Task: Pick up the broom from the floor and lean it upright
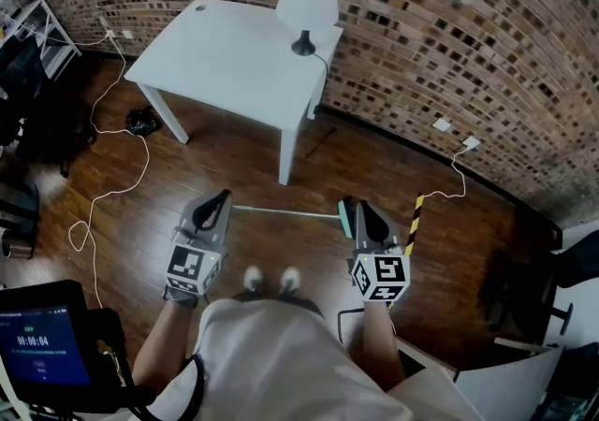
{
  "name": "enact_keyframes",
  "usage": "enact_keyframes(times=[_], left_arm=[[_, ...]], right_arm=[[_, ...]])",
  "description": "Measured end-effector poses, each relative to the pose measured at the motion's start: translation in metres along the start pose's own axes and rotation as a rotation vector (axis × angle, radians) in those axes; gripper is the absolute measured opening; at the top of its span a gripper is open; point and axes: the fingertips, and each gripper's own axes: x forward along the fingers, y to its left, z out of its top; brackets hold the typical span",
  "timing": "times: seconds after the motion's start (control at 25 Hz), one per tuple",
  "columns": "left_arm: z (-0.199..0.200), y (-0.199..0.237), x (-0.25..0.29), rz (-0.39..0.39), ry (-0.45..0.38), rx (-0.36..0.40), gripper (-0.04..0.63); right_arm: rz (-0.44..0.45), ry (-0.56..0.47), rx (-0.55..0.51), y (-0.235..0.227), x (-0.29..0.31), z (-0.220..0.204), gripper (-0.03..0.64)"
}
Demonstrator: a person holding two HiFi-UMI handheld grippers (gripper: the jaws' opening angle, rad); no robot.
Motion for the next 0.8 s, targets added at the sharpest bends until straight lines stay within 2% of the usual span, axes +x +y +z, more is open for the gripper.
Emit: enact_keyframes(times=[0.24,0.4,0.8], left_arm=[[-0.007,0.020,0.007,0.016,0.012,-0.014,0.000],[-0.012,0.026,0.013,0.035,0.025,-0.024,0.000],[-0.054,0.050,0.020,0.153,0.123,-0.069,0.000]], right_arm=[[0.023,0.003,-0.013,0.009,0.021,0.004,0.014],[0.072,0.018,-0.043,0.011,0.036,0.005,0.014],[0.355,0.176,-0.148,0.041,0.114,-0.033,0.028]])
